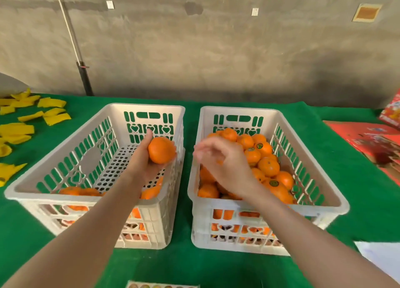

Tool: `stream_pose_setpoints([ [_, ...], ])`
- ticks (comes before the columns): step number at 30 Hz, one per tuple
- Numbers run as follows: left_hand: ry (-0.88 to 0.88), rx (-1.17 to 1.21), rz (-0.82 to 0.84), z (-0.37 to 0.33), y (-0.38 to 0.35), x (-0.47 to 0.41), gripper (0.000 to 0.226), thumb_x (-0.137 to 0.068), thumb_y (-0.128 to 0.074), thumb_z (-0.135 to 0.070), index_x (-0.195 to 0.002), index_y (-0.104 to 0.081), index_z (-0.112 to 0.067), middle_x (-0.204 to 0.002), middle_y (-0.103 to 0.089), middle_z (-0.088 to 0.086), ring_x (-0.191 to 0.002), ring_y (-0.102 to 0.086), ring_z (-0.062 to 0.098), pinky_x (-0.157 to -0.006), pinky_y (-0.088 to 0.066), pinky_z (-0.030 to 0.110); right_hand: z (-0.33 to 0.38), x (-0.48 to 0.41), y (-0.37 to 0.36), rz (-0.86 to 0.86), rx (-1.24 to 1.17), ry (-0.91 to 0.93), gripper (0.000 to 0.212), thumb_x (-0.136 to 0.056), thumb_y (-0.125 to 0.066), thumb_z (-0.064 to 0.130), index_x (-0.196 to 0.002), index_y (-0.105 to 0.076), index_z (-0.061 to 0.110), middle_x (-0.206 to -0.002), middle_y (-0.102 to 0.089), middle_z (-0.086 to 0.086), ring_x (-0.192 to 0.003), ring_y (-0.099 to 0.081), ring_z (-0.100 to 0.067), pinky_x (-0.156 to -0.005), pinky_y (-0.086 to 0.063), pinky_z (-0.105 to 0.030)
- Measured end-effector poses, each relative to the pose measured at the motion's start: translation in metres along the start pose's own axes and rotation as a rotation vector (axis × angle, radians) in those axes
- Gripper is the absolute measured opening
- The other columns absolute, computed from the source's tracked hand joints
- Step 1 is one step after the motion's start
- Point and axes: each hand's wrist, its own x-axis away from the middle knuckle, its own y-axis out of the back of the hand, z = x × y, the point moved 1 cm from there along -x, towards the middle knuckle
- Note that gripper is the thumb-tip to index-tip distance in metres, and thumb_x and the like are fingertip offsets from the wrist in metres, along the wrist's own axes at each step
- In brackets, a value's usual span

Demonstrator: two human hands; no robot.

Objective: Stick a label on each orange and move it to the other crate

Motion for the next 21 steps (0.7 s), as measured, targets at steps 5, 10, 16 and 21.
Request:
stream_pose_setpoints([
  [5, -0.004, -0.017, 0.145, 0.001, -0.010, 0.031, 0.057, -0.079, -0.062, -0.054, -0.117, -0.041, -0.017, -0.120, -0.055, 0.022, -0.097, -0.068, 0.034, -0.082, -0.056, 0.047, -0.008, 0.117, -0.025, 0.795, 0.130, -0.298, 0.023, -0.092, -0.059, 0.024, -0.110, -0.066, 0.012, -0.107, -0.068, 0.001, -0.089, -0.061, -0.003, -0.075, -0.046, -0.015],
  [10, 0.036, -0.237, 0.428, 0.015, -0.022, 0.088, 0.103, -0.038, -0.094, -0.042, -0.124, -0.047, -0.011, -0.113, -0.062, 0.013, -0.104, -0.063, 0.029, -0.080, -0.057, 0.040, -0.062, 0.189, -0.037, 1.071, 0.460, -0.651, 0.048, -0.090, -0.058, 0.036, -0.125, -0.056, 0.003, -0.131, -0.054, -0.015, -0.120, -0.050, -0.032, -0.099, -0.041, -0.037],
  [16, 0.190, -0.288, 0.500, 0.071, -0.010, 0.143, 0.098, -0.029, -0.097, -0.021, -0.118, -0.057, -0.010, -0.105, -0.071, 0.008, -0.103, -0.066, 0.028, -0.082, -0.056, 0.039, -0.068, 0.208, -0.051, 0.983, 0.486, -0.712, 0.045, -0.078, -0.067, 0.028, -0.102, -0.060, -0.009, -0.103, -0.062, -0.028, -0.095, -0.059, -0.041, -0.080, -0.049, -0.040],
  [21, 0.312, -0.328, 0.354, 0.131, 0.020, 0.174, 0.056, -0.058, -0.085, -0.026, -0.109, -0.065, -0.012, -0.114, -0.068, 0.009, -0.103, -0.066, 0.024, -0.084, -0.054, 0.032, -0.065, 0.201, -0.034, 0.732, 0.308, -0.717, 0.015, -0.088, -0.059, 0.014, -0.083, -0.062, 0.000, -0.081, -0.061, -0.006, -0.083, -0.058, -0.024, -0.071, -0.042, -0.017],
])
